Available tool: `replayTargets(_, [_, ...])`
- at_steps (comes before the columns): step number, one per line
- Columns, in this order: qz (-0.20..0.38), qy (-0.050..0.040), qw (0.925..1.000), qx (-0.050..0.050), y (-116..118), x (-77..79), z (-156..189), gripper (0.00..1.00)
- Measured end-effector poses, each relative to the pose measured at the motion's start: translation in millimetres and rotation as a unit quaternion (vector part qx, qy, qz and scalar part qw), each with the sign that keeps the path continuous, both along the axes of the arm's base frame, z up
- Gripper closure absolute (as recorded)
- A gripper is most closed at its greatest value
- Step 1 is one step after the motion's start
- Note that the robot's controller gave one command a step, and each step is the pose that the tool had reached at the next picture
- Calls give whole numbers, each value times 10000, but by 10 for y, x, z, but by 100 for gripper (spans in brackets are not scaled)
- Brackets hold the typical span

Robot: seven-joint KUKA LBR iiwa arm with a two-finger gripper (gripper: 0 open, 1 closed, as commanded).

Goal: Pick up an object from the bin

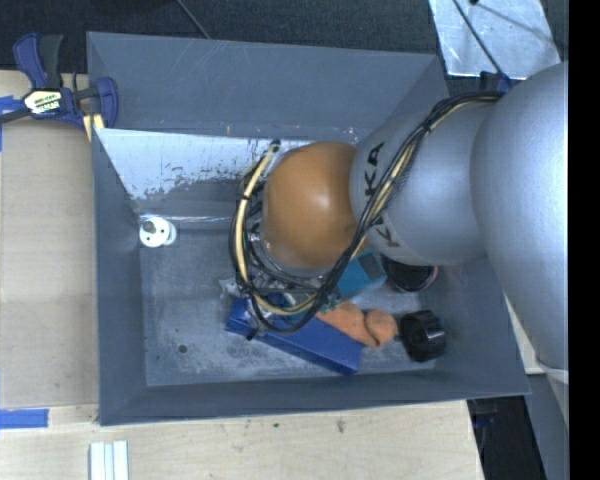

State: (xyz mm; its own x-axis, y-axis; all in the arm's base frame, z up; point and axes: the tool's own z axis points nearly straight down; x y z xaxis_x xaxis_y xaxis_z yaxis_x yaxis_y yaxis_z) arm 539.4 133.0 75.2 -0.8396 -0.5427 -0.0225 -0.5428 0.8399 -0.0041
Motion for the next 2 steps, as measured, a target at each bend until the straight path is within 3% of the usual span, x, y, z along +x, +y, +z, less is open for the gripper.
replayTargets(1, [-2, 1, 10000, 0, 0, 0, 0, 100])
replayTargets(2, [57, 81, 9999, -32, 401, 254, 1264, 100])
